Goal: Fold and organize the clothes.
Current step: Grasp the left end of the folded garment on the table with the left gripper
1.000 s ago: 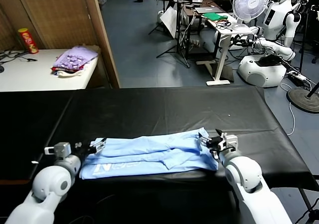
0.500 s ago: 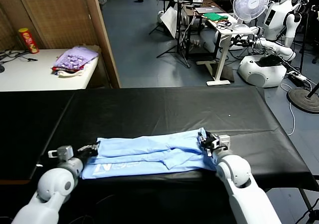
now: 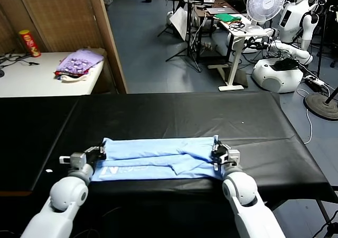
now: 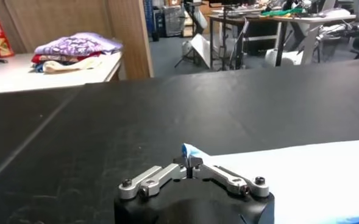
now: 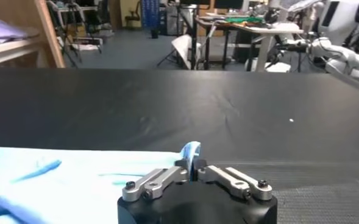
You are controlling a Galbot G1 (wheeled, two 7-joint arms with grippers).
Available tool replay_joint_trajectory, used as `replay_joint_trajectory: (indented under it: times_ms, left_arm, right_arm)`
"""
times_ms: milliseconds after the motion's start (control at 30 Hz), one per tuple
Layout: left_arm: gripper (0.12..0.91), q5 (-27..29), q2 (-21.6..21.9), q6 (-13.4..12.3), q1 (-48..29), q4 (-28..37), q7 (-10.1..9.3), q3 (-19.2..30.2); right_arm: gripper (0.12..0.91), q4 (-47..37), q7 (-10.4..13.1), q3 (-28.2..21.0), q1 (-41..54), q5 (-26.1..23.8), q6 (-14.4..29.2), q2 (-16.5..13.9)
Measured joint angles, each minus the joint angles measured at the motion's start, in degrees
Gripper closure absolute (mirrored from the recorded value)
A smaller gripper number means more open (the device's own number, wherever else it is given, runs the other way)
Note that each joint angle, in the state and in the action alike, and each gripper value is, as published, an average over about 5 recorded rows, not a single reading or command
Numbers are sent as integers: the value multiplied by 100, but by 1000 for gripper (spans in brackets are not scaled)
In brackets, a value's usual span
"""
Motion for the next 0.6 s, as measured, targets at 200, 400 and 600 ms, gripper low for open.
replay_joint_trajectory:
  times_ms: [200, 400, 600]
  left_arm:
    - [406, -216, 92, 73, 142, -209, -102, -154]
    - [238, -925, 3, 241, 480, -627, -328, -432]
    - [232, -1189, -190, 238, 905, -939, -325, -714]
  right_arm:
    - [257, 360, -30, 100, -213, 89, 0, -82]
    - [228, 532, -53, 129, -316, 174, 0, -83]
    - [227, 625, -74, 118, -325, 323, -17, -82]
